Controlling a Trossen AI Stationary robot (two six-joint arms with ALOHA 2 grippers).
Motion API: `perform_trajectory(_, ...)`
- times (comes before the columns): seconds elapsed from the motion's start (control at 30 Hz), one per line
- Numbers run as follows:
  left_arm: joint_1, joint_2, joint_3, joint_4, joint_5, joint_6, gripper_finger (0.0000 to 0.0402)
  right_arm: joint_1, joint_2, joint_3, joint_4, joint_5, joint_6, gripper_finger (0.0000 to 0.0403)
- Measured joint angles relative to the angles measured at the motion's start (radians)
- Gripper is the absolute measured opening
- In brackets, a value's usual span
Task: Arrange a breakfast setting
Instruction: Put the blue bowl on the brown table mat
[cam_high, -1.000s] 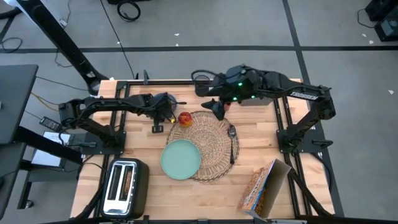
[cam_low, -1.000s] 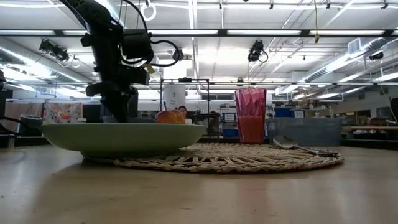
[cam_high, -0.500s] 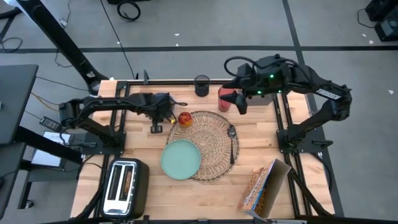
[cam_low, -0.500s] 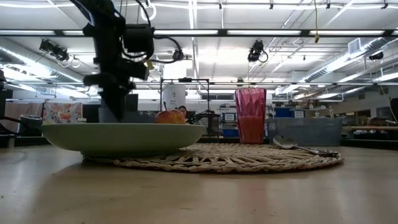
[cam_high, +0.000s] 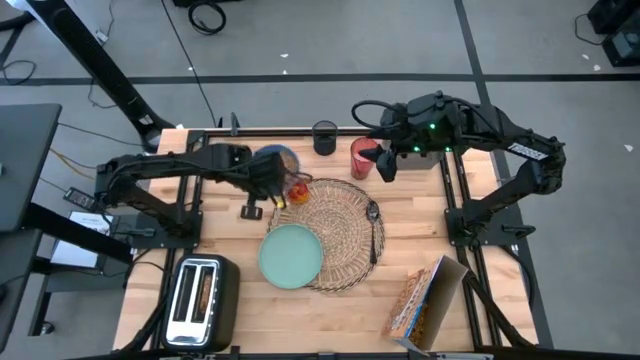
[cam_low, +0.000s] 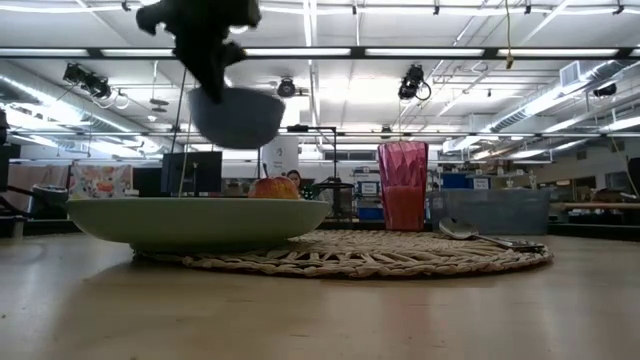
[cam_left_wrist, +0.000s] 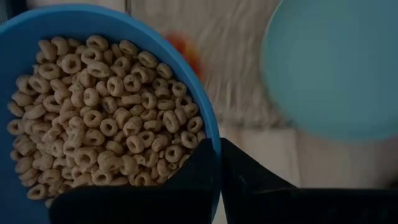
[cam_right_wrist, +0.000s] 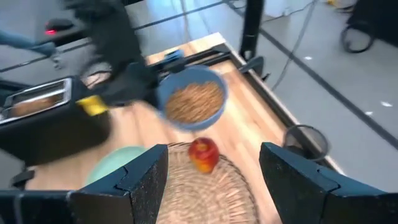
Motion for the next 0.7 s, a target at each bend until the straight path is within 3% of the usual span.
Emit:
perform_trajectory(0.13, -0.091, 0.019, 0.007, 0.114, 0.002, -0.026, 0.0014, -0.002, -0.005, 0.000, 0.000, 0.034, 0.000, 0.0258)
perform_trajectory(0.3, -0.169, 0.132, 0.016, 0.259, 0.003, -0.031, 0.0014, -0.002, -0.008, 0.000, 0.000, 0.030, 0.001, 0.0258)
perform_trajectory(0.7, -0.218, 0.467, 0.151, 0.443, 0.020, -0.005, 0.0014, -0.001, -0.006, 0.000, 0.007, 0.037, 0.064, 0.0258)
